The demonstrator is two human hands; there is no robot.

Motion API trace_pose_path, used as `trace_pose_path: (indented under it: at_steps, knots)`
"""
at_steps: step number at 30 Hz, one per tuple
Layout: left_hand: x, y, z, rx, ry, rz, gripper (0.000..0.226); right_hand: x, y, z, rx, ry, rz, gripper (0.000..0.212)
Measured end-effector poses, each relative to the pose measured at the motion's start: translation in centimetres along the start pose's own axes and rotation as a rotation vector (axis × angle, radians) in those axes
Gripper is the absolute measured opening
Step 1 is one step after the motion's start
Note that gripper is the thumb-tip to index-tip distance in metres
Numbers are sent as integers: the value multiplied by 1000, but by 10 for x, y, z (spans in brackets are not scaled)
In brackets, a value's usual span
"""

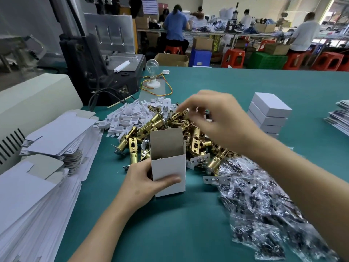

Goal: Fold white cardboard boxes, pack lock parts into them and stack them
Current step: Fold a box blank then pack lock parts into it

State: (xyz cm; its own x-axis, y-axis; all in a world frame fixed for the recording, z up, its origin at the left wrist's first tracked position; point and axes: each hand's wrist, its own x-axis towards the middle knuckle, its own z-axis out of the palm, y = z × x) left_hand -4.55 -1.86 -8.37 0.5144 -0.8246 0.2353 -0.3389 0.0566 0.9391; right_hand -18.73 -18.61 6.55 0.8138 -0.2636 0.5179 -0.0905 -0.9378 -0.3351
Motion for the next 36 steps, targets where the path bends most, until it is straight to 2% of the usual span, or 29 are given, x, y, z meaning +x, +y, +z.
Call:
trace_pose_path:
  at_steps: [2,4,8,10,12,14,16,19,23,25,28,31,32,34,36]
  knots:
    - [0,0,0,-1,-9,3,52,9,27,-4,-70,103,115,24]
    - [0,1,0,-4,-9,4,53,18,62,-7,-204,53,313,26]
    - [0,1,0,3,-11,-3,53,25,123,4,-439,-333,580,24]
    - [1,0,0,5,-12,-8,55,25,136,16,-516,-522,620,29]
    - [1,-1,0,9,-10,-12,56,26,144,26,-541,-618,627,39]
    - [1,-1,0,8,-15,-14,56,29,150,31,-540,-636,632,45]
    - [1,-1,0,10,-21,-14,57,32,154,33,-536,-610,651,37]
    - [1,0,1,12,-26,-13,57,29,162,38,-496,-516,721,31]
    - [1,1,1,9,-32,-6,52,20,169,39,-367,-403,784,33]
    - [1,1,1,17,-34,-8,46,19,167,33,-326,-296,776,29]
    - [1,2,1,11,-32,-10,43,22,152,13,-258,-16,665,18]
    - [1,2,2,0,-19,-15,49,28,109,-12,71,192,482,11]
    - [1,2,2,-7,-12,-23,47,29,91,-19,224,184,410,9]
    - [2,2,3,-21,0,-42,42,30,53,-28,471,54,291,6]
    - [3,3,3,-28,14,-60,41,29,22,-26,519,-125,213,7]
